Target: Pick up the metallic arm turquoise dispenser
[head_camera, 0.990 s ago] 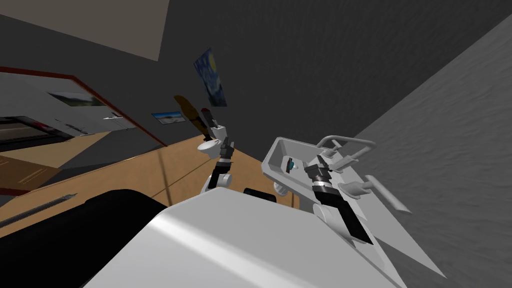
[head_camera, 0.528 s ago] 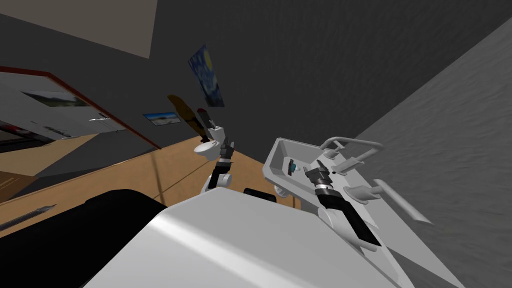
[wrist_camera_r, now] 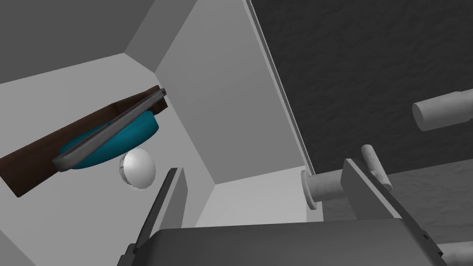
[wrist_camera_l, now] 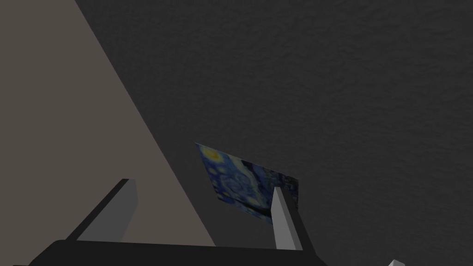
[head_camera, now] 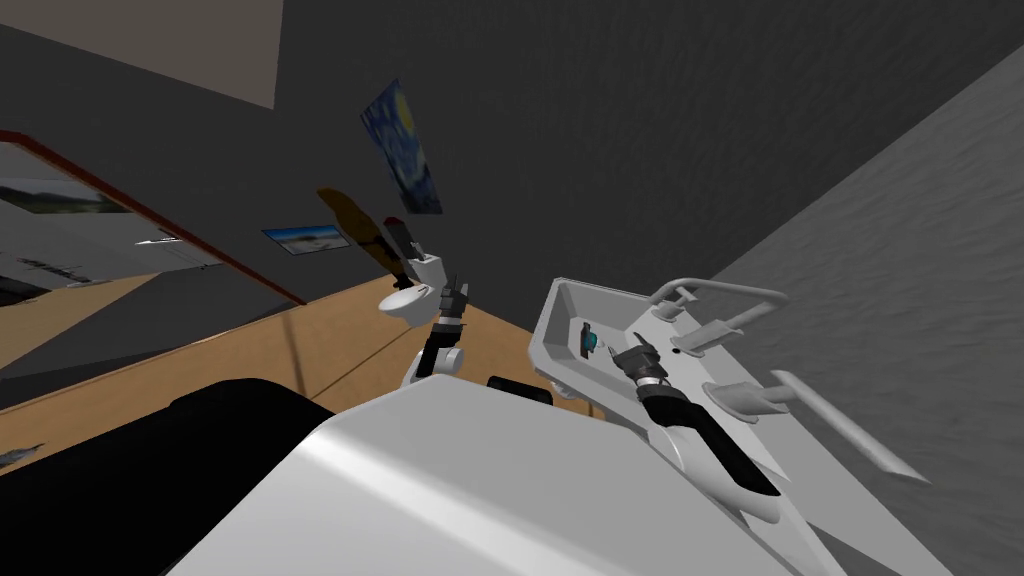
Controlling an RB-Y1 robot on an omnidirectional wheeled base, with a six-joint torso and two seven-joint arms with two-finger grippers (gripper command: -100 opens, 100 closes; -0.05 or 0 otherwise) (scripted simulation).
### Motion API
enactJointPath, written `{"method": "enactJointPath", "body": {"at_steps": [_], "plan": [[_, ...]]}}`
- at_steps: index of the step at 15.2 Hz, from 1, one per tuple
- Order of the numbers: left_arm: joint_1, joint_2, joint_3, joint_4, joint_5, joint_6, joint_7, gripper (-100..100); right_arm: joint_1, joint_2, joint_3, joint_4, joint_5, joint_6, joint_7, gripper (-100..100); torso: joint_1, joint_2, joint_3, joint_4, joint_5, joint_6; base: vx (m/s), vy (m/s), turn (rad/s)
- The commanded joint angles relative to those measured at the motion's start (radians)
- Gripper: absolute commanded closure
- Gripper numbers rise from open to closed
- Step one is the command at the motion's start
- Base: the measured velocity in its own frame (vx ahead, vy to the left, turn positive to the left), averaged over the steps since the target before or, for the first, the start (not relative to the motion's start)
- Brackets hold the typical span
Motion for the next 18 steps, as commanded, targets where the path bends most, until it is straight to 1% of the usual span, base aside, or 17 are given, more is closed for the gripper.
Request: {"method": "enactJointPath", "body": {"at_steps": [1, 2, 3, 4, 6, 7, 8, 10, 11, 12, 14, 15, 17, 18], "plan": [[0.0, 0.0, 0.0, 0.0, 0.0, 0.0, 0.0, 0, 0.013, -0.016, -0.017, 0.003, -0.028, 0.05, -0.03, -100, 0.0, 0.0, 0.0, 0.0, 0.0, 0.0, 0.089, 0.067, -0.104], [0.0, 0.0, 0.0, 0.0, 0.0, 0.0, 0.0, 0, 0.013, -0.016, -0.017, 0.003, -0.028, 0.07, -0.03, -100, 0.001, 0.0, 0.0, 0.0, 0.0, 0.0, 0.074, 0.062, -0.052], [0.0, 0.0, 0.0, 0.0, 0.0, 0.0, 0.0, 0, 0.013, -0.016, -0.017, 0.003, -0.028, 0.074, -0.03, -100, 0.001, 0.0, 0.0, 0.0, 0.0, 0.0, 0.048, 0.038, -0.009], [0.0, 0.0, 0.0, 0.0, 0.0, 0.0, 0.0, 0, 0.027, -0.034, -0.037, 0.015, -0.066, 0.107, -0.067, -100, 0.0, 0.001, 0.0, 0.0, 0.0, -0.001, 0.091, 0.053, -0.071], [0.0, 0.0, 0.0, 0.0, 0.0, 0.0, 0.0, 0, 0.027, -0.034, -0.037, 0.015, -0.066, 0.149, -0.067, -100, 0.001, -0.002, -0.001, 0.0, 0.0, 0.0, 0.105, 0.066, -0.08], [0.0, 0.0, 0.0, 0.0, 0.0, 0.0, 0.0, 0, 0.027, -0.034, -0.037, 0.015, -0.066, 0.152, -0.067, -100, 0.001, -0.002, -0.001, 0.0, 0.0, 0.0, 0.05, 0.041, -0.011], [0.0, 0.0, 0.0, 0.0, 0.0, 0.0, 0.0, 0, 0.041, -0.052, -0.057, 0.026, -0.103, 0.19, -0.104, -100, 0.0, 0.0, 0.0, 0.0, 0.0, -0.001, 0.079, 0.066, -0.089], [0.0, 0.0, 0.0, 0.0, 0.0, 0.0, 0.0, 0, 0.041, -0.052, -0.057, 0.026, -0.103, 0.224, -0.104, -100, 0.002, -0.001, -0.001, 0.0, 0.0, 0.0, 0.096, 0.071, -0.085], [0.0, 0.0, 0.0, 0.0, 0.0, 0.0, 0.0, 0, 0.041, -0.052, -0.057, 0.026, -0.103, 0.23, -0.104, -100, 0.001, -0.001, -0.001, 0.0, 0.0, -0.001, 0.052, 0.027, 0.015], [0.0, 0.0, 0.0, 0.0, 0.0, 0.0, 0.0, 0, 0.055, -0.07, -0.078, 0.037, -0.141, 0.267, -0.142, -100, 0.0, 0.0, 0.0, 0.0, 0.0, -0.001, 0.086, 0.039, -0.077], [0.0, 0.0, 0.0, 0.0, 0.0, 0.0, 0.0, 0, 0.055, -0.07, -0.078, 0.037, -0.141, 0.308, -0.142, -100, 0.0, -0.002, -0.001, 0.0, 0.0, 0.0, 0.106, 0.062, -0.076], [0.0, 0.0, 0.0, 0.0, 0.0, 0.0, 0.0, 0, 0.069, -0.088, -0.098, 0.048, -0.179, 0.341, -0.181, -100, 0.001, -0.002, -0.001, 0.0, 0.0, 0.0, 0.108, 0.066, -0.108], [0.0, 0.0, 0.0, 0.0, 0.0, 0.0, 0.0, 0, 0.069, -0.088, -0.098, 0.048, -0.179, 0.387, -0.181, -100, 0.002, -0.003, -0.002, -0.001, 0.0, 0.0, 0.113, 0.073, -0.07], [0.0, 0.0, 0.0, 0.0, 0.0, 0.0, 0.0, 0, 0.082, -0.105, -0.119, 0.06, -0.217, 0.41, -0.219, -100, 0.001, -0.003, -0.002, -0.001, 0.0, -0.001, 0.12, 0.067, -0.069]]}}
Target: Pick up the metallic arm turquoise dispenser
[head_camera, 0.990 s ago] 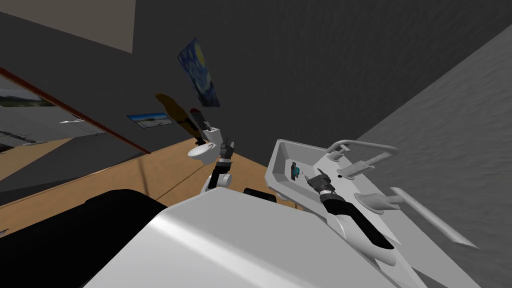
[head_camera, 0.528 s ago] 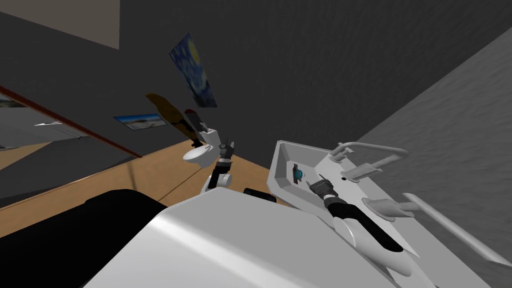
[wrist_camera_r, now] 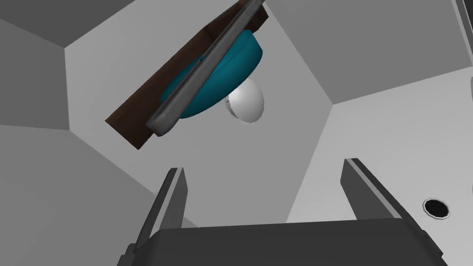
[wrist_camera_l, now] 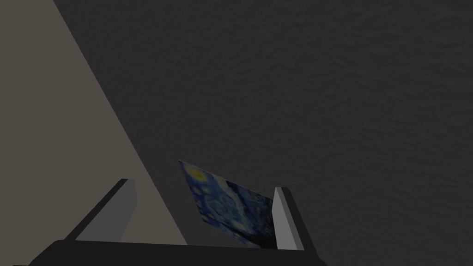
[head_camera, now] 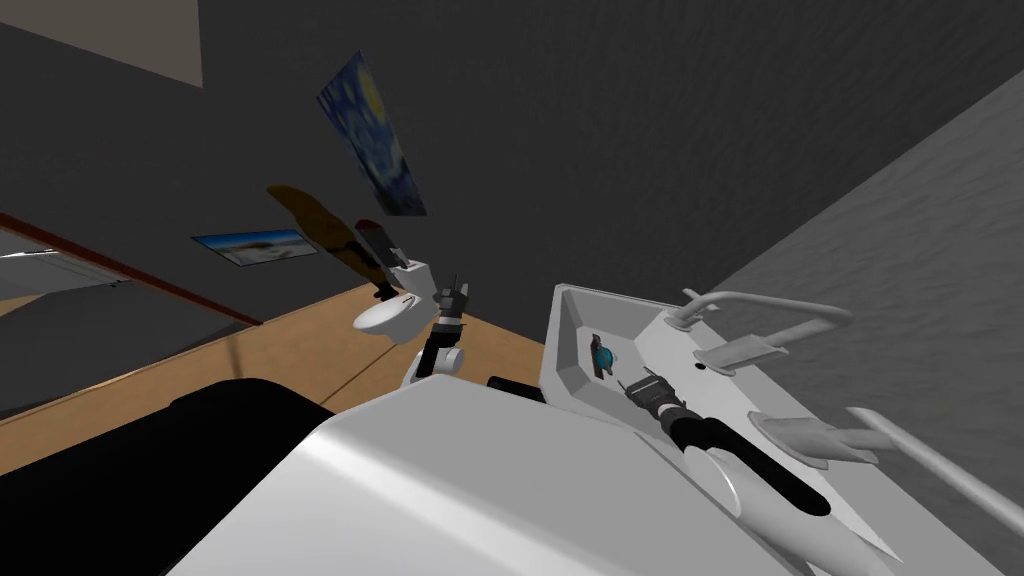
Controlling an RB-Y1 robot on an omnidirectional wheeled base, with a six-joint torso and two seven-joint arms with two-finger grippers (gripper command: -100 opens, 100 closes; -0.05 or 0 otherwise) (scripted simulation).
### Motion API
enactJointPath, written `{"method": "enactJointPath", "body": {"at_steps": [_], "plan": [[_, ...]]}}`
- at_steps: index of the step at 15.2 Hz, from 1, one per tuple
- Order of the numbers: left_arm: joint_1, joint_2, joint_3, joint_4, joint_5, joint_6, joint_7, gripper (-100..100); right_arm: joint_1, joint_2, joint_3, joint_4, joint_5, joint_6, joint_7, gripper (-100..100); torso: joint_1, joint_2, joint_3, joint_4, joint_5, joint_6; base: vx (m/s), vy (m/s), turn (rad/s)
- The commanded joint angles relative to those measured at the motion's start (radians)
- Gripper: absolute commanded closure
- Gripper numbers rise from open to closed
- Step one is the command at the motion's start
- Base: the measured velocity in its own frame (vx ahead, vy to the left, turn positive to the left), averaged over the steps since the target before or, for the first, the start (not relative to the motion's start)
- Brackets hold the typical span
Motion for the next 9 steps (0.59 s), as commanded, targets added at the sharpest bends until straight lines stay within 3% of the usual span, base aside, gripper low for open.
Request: {"method": "enactJointPath", "body": {"at_steps": [1, 3, 4, 7, 8, 9], "plan": [[0.0, 0.0, 0.0, 0.0, 0.0, 0.0, 0.0, 0, 0.015, -0.01, -0.016, 0.001, -0.026, 0.05, -0.031, -100, 0.0, 0.0, 0.0, 0.0, 0.0, 0.0, 0.125, 0.08, -0.088], [0.0, 0.0, 0.0, 0.0, 0.0, 0.0, 0.0, 0, 0.015, -0.01, -0.016, 0.001, -0.026, 0.088, -0.031, -100, 0.0, 0.001, 0.0, 0.0, 0.0, 0.0, 0.073, 0.058, -0.03], [0.0, 0.0, 0.0, 0.0, 0.0, 0.0, 0.0, 0, 0.027, -0.028, -0.037, 0.012, -0.064, 0.114, -0.069, -100, -0.001, 0.002, 0.001, 0.0, 0.0, 0.0, 0.079, 0.05, -0.089], [0.0, 0.0, 0.0, 0.0, 0.0, 0.0, 0.0, 0, 0.027, -0.028, -0.037, 0.012, -0.064, 0.166, -0.069, -100, -0.001, 0.001, 0.0, 0.0, 0.0, 0.0, 0.096, 0.05, -0.045], [0.0, 0.0, 0.0, 0.0, 0.0, 0.0, 0.0, 0, 0.04, -0.045, -0.058, 0.023, -0.101, 0.194, -0.107, -100, -0.002, 0.002, 0.001, 0.0, -0.001, -0.001, 0.11, 0.042, -0.069], [0.0, 0.0, 0.0, 0.0, 0.0, 0.0, 0.0, 0, 0.04, -0.045, -0.058, 0.023, -0.101, 0.213, -0.107, -100, -0.002, 0.001, 0.001, 0.0, -0.001, 0.0, 0.14, 0.062, -0.09]]}}
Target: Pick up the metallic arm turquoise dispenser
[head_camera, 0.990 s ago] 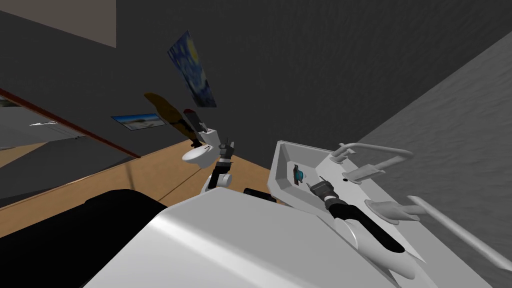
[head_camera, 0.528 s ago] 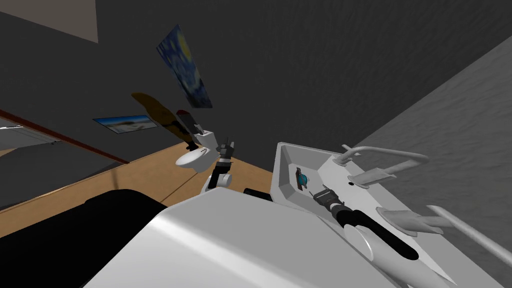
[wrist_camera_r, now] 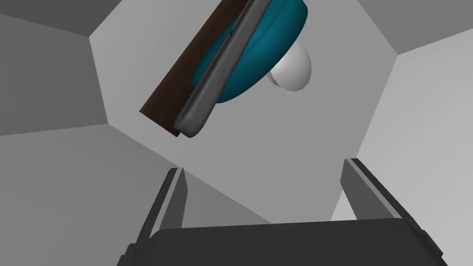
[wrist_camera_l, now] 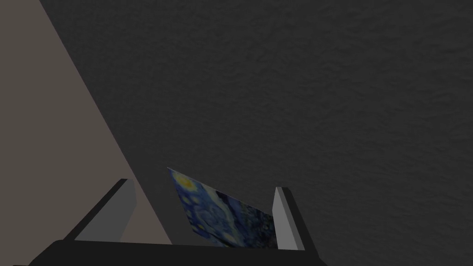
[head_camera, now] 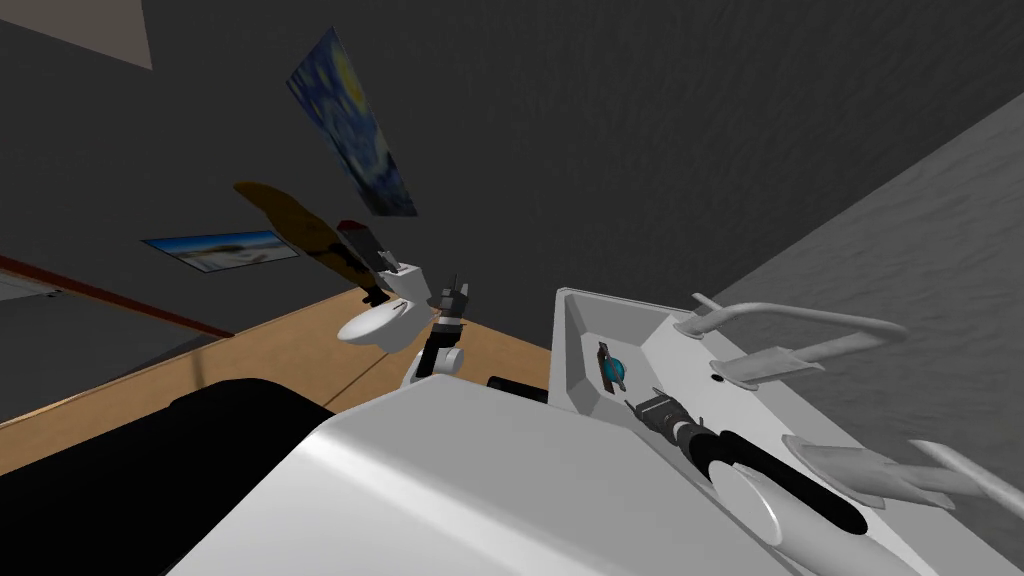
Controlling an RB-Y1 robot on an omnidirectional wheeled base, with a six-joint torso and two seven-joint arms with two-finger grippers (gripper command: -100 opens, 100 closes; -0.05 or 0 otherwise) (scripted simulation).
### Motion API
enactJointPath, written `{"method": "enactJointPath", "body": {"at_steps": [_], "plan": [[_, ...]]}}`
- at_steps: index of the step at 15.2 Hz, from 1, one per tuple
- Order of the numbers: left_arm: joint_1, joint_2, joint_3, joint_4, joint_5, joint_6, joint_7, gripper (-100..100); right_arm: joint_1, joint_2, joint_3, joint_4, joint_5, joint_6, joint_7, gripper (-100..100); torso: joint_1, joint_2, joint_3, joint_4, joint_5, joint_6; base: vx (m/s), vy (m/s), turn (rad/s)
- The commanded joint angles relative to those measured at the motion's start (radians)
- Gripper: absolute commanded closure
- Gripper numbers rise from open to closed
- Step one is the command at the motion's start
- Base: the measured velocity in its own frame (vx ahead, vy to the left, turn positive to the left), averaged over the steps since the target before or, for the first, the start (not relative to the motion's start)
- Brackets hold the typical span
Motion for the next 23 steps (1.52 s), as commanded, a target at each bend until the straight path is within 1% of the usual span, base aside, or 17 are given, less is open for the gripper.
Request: {"method": "enactJointPath", "body": {"at_steps": [1, 2, 3, 5, 6, 7, 10, 11, 13, 14, 15, 17, 18, 19, 21, 22, 23], "plan": [[0.0, 0.0, 0.0, 0.0, 0.0, 0.0, 0.0, 0, 0.0, 0.0, -0.003, 0.004, -0.004, 0.05, -0.017, -100, 0.0, 0.0, 0.0, 0.0, 0.0, 0.0, 0.096, 0.052, -0.048], [0.0, 0.0, 0.0, 0.0, 0.0, 0.0, 0.0, 0, 0.0, 0.0, -0.003, 0.004, -0.004, 0.06, -0.017, -100, 0.0, 0.001, 0.0, 0.0, -0.001, 0.0, 0.05, 0.031, -0.011], [0.0, 0.0, 0.0, 0.0, 0.0, 0.0, 0.0, 0, 0.011, -0.017, -0.024, 0.015, -0.041, 0.088, -0.054, -100, 0.0, 0.003, 0.001, 0.0, -0.002, -0.001, 0.074, 0.053, -0.078], [0.0, 0.0, 0.0, 0.0, 0.0, 0.0, 0.0, 0, 0.011, -0.017, -0.024, 0.015, -0.041, 0.13, -0.054, -100, 0.003, 0.002, 0.0, -0.002, -0.005, -0.001, 0.1, 0.056, -0.067], [0.0, 0.0, 0.0, 0.0, 0.0, 0.0, 0.0, 0, 0.011, -0.017, -0.024, 0.015, -0.041, 0.136, -0.054, -100, 0.005, 0.002, -0.001, -0.003, -0.008, -0.002, 0.066, 0.022, 0.0], [0.0, 0.0, 0.0, 0.0, 0.0, 0.0, 0.0, 0, 0.022, -0.033, -0.045, 0.025, -0.077, 0.165, -0.091, -100, 0.005, 0.003, -0.001, -0.004, -0.011, -0.002, 0.116, 0.045, -0.045], [0.0, 0.0, 0.0, 0.0, 0.0, 0.0, 0.0, 0, 0.022, -0.033, -0.045, 0.025, -0.077, 0.211, -0.091, -100, 0.01, 0.002, -0.002, -0.005, -0.013, -0.002, 0.106, 0.048, -0.048], [0.0, 0.0, 0.0, 0.0, 0.0, 0.0, 0.0, 0, 0.032, -0.049, -0.066, 0.035, -0.111, 0.236, -0.127, -100, 0.01, 0.004, -0.001, -0.006, -0.015, -0.002, 0.087, 0.035, -0.051], [0.0, 0.0, 0.0, 0.0, 0.0, 0.0, 0.0, 0, 0.032, -0.049, -0.066, 0.035, -0.111, 0.275, -0.127, -100, 0.014, 0.004, -0.001, -0.007, -0.017, -0.001, 0.117, 0.054, -0.064], [0.0, 0.0, 0.0, 0.0, 0.0, 0.0, 0.0, 0, 0.032, -0.049, -0.066, 0.035, -0.111, 0.283, -0.127, -100, 0.015, 0.005, -0.001, -0.007, -0.019, -0.002, 0.059, 0.024, -0.006], [0.0, 0.0, 0.0, 0.0, 0.0, 0.0, 0.0, 0, 0.042, -0.064, -0.087, 0.045, -0.145, 0.31, -0.163, -100, 0.015, 0.007, -0.001, -0.008, -0.021, -0.002, 0.088, 0.036, -0.036], [0.0, 0.0, 0.0, 0.0, 0.0, 0.0, 0.0, 0, 0.042, -0.064, -0.087, 0.045, -0.145, 0.348, -0.163, -100, 0.019, 0.007, -0.001, -0.009, -0.024, -0.001, 0.115, 0.045, -0.064], [0.0, 0.0, 0.0, 0.0, 0.0, 0.0, 0.0, 0, 0.042, -0.064, -0.087, 0.045, -0.145, 0.354, -0.163, -100, 0.02, 0.007, -0.002, -0.01, -0.026, -0.001, 0.071, 0.021, -0.007], [0.0, 0.0, 0.0, 0.0, 0.0, 0.0, 0.0, 0, 0.051, -0.079, -0.107, 0.054, -0.177, 0.38, -0.197, -100, 0.02, 0.008, -0.001, -0.01, -0.028, -0.002, 0.1, 0.041, -0.055], [0.0, 0.0, 0.0, 0.0, 0.0, 0.0, 0.0, 0, 0.051, -0.079, -0.107, 0.054, -0.177, 0.418, -0.197, -100, 0.023, 0.008, -0.002, -0.011, -0.029, -0.001, 0.108, 0.042, -0.049], [0.0, 0.0, 0.0, 0.0, 0.0, 0.0, 0.0, 0, 0.051, -0.079, -0.107, 0.054, -0.177, 0.422, -0.197, -100, 0.024, 0.009, -0.001, -0.011, -0.03, -0.001, 0.065, 0.028, 0.003], [0.0, 0.0, 0.0, 0.0, 0.0, 0.0, 0.0, 0, 0.058, -0.094, -0.128, 0.063, -0.208, 0.457, -0.23, -100, 0.024, 0.01, -0.001, -0.011, -0.03, -0.001, 0.113, 0.04, -0.047]]}}
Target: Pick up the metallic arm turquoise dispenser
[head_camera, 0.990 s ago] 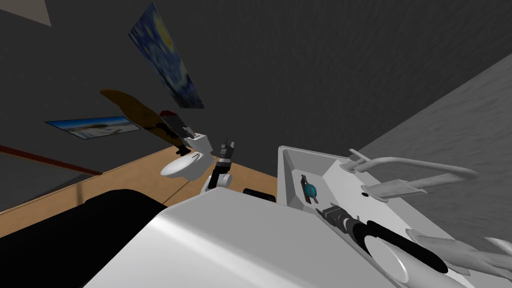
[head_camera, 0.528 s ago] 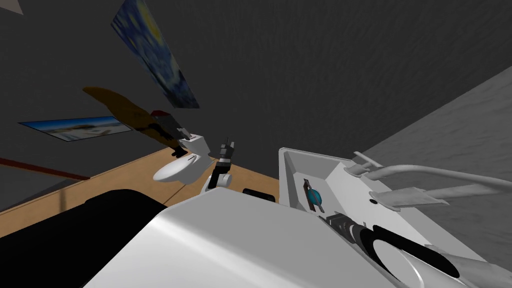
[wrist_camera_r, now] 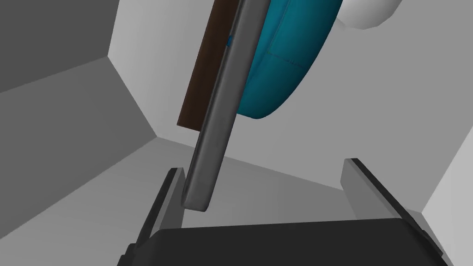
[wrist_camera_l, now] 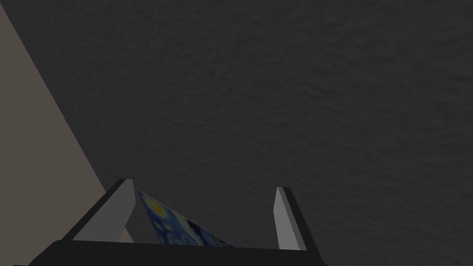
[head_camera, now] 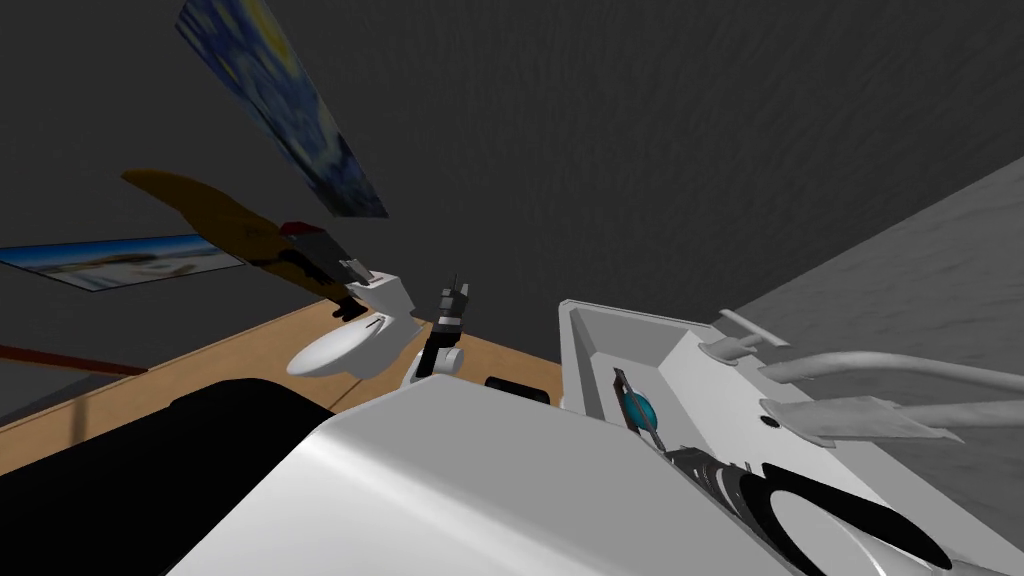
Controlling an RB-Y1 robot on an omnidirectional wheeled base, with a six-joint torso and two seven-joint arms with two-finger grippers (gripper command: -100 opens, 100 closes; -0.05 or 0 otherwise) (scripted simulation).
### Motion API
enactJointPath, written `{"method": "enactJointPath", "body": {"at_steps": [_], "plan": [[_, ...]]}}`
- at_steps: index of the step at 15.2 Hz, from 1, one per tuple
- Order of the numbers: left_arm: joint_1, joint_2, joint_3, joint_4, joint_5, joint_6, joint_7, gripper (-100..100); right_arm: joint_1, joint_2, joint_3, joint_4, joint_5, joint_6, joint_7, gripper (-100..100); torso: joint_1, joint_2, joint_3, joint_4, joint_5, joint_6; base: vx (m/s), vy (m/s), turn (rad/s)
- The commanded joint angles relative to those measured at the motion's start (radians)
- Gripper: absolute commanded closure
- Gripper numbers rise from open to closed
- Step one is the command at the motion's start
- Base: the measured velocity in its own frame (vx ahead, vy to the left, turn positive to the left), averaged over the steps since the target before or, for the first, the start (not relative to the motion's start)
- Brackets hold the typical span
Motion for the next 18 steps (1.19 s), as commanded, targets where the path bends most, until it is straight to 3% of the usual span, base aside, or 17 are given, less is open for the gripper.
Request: {"method": "enactJointPath", "body": {"at_steps": [1, 18], "plan": [[0.0, 0.0, 0.0, 0.0, 0.0, 0.0, 0.0, 0, 0.006, -0.007, -0.011, 0.01, -0.021, 0.05, -0.022, -100, 0.0, 0.0, 0.0, 0.0, 0.0, 0.0, 0.142, 0.05, -0.068], [0.0, 0.0, 0.0, 0.0, 0.0, 0.0, 0.0, 0, 0.035, -0.083, -0.123, 0.052, -0.169, 0.375, -0.187, -100, -0.002, -0.003, -0.002, -0.001, -0.001, 0.0, 0.134, 0.017, -0.039]]}}
